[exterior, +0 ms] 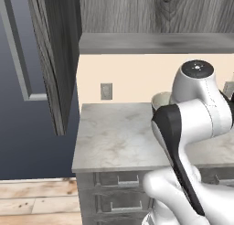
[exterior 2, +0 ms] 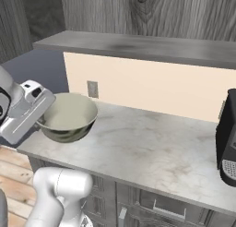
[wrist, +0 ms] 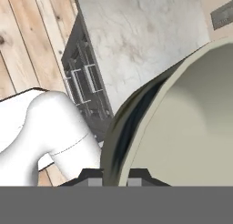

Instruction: Pick up the bowls from the cabinet and place each bowl in front of a stool on the dining counter.

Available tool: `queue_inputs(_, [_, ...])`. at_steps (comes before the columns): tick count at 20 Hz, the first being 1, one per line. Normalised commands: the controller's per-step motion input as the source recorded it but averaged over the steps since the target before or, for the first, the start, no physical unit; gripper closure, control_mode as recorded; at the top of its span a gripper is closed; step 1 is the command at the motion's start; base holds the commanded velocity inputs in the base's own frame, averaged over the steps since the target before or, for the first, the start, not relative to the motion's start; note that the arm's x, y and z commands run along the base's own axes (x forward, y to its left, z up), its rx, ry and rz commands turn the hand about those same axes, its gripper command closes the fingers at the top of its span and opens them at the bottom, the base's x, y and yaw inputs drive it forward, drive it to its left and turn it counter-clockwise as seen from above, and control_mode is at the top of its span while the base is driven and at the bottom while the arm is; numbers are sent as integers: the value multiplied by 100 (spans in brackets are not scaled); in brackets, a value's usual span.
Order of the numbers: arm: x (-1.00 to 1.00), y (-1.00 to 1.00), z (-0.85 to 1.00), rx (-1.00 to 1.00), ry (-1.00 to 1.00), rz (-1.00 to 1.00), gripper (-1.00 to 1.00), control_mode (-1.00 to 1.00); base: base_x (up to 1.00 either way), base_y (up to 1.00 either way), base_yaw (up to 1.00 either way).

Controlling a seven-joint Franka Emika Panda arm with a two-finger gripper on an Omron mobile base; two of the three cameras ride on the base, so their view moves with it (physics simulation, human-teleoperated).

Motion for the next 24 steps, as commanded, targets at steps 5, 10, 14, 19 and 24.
queue_inputs(5, [0, 37, -43, -12, 5, 9, 100, -100, 0, 0, 0])
queue_inputs(10, [0, 12, -3, -2, 7, 1, 100, -100, 0, 0, 0])
queue_inputs(14, [0, 0, 0, 0, 0, 0, 100, -100, 0, 0, 0])
queue_inputs(19, [0, 0, 0, 0, 0, 0, 100, -100, 0, 0, 0])
queue_inputs(24, [-10, -10, 0, 0, 0, -2, 100, 100, -6, -33, -10])
